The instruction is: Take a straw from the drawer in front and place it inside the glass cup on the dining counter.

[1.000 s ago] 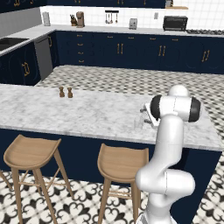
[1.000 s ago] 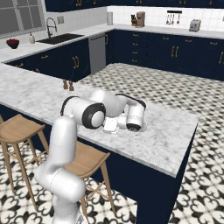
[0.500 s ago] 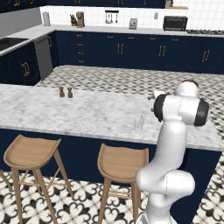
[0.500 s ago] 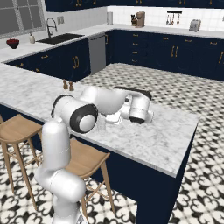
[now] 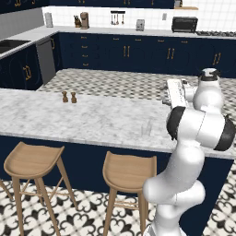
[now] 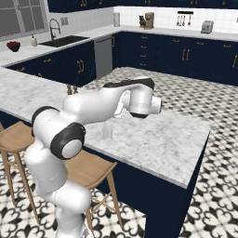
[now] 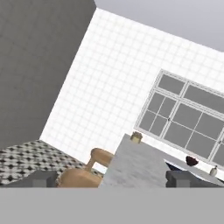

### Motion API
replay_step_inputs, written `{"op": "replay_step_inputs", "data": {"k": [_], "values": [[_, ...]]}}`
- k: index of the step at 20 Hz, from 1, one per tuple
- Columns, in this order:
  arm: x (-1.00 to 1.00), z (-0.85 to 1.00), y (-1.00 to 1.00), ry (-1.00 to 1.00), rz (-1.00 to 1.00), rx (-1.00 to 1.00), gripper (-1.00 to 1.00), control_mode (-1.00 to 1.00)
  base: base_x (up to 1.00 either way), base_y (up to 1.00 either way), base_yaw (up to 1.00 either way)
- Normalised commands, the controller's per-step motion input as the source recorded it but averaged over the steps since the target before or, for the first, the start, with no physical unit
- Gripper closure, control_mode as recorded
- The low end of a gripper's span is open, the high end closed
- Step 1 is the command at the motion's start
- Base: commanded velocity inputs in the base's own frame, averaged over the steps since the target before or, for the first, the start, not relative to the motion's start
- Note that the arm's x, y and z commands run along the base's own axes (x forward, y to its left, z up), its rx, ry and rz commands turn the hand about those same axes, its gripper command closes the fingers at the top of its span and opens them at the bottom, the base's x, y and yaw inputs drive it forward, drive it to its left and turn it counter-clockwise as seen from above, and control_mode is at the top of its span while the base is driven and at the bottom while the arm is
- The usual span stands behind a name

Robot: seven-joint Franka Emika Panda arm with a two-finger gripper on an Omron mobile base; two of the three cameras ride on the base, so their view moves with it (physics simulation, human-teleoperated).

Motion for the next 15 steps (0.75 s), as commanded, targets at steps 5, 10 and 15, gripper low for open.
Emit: {"op": "replay_step_inputs", "data": {"k": [5, 10, 15], "values": [[-0.22, 0.73, 0.46, -0.01, -0.09, -0.21, -1.0, -1.0, 0.0, 0.0, 0.0], [-0.18, 0.51, 0.65, 0.0, -0.06, -0.22, -1.0, -1.0, 0.0, 0.0, 0.0], [-0.02, 0.13, 0.73, 0.0, -0.02, -0.2, -1.0, -1.0, 0.0, 0.0, 0.0]]}}
